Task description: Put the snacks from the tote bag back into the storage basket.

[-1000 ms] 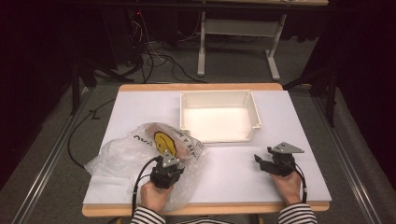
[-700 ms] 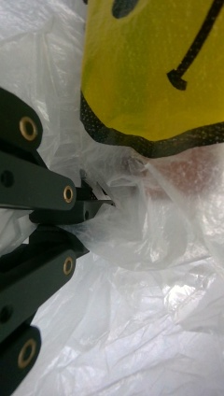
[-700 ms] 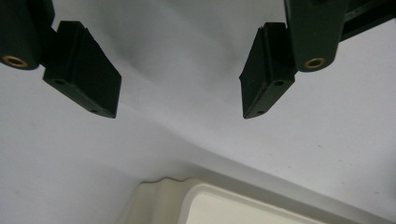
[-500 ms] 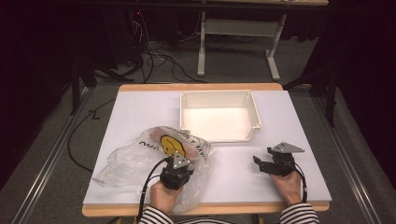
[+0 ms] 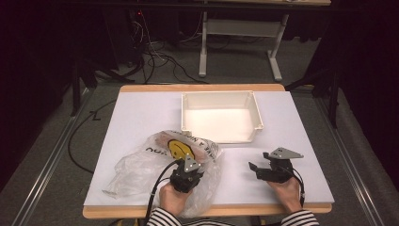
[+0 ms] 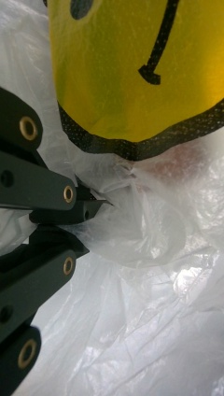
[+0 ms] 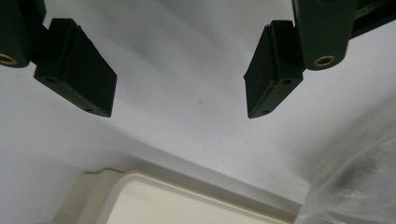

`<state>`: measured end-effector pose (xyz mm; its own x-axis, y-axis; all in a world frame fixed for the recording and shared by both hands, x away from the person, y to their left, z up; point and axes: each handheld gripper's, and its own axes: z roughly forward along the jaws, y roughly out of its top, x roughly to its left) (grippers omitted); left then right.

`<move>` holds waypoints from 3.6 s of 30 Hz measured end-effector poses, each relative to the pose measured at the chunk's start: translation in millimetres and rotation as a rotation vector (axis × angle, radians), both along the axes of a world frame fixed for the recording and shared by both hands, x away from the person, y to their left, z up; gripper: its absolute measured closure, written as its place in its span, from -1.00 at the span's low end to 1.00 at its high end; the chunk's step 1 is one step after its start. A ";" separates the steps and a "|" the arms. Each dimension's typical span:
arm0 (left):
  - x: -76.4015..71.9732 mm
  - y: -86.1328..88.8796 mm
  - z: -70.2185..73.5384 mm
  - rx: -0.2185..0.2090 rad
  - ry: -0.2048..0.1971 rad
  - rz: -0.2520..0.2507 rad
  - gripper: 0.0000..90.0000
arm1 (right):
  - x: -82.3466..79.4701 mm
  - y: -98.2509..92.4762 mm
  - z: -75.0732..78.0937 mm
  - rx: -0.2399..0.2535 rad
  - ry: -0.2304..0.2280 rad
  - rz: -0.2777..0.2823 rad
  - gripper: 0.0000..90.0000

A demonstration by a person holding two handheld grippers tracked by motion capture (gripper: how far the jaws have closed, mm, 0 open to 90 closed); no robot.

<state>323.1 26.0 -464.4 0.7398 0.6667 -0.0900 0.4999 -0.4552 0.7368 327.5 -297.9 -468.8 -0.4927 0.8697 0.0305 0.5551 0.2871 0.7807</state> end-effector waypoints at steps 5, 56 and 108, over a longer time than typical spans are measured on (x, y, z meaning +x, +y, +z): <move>-0.4 -9.7 -0.1 -0.001 0.005 -0.012 0.98 | 0.8 8.7 2.7 0.005 0.002 0.011 -0.45; -11.5 28.9 39.5 -0.008 -0.091 0.091 -0.10 | 7.4 67.9 -6.1 -0.110 0.083 0.257 0.87; 3.5 72.5 24.2 0.016 -0.012 0.172 0.00 | 2.7 -5.6 -3.9 -0.120 0.078 0.112 1.00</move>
<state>326.7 98.6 -440.2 0.6154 0.7850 -0.0704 0.5629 -0.3752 0.7365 330.2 -303.5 -472.7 -0.5868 0.8092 -0.0284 0.5721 0.4391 0.6928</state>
